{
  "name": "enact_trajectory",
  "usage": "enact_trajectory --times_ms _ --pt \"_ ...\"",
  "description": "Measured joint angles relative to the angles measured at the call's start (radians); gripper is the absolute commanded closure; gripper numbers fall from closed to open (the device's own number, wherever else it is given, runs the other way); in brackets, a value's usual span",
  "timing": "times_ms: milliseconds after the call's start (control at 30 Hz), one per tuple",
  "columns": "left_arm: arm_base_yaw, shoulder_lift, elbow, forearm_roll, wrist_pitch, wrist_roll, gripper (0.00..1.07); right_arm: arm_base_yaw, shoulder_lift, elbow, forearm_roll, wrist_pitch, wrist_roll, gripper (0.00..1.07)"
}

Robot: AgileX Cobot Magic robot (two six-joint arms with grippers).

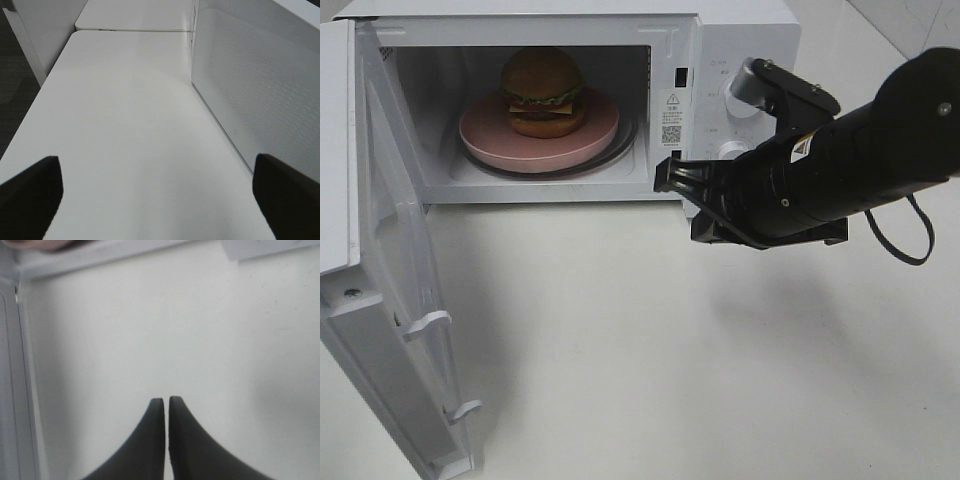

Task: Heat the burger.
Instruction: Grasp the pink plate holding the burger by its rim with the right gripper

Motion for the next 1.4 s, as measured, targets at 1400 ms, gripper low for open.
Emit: enact_trajectory --times_ms 1400 --pt "0.0 0.0 0.0 0.0 0.0 0.0 0.09 0.074 0.004 -0.211 -0.561 0.223 -1.212 0.84"
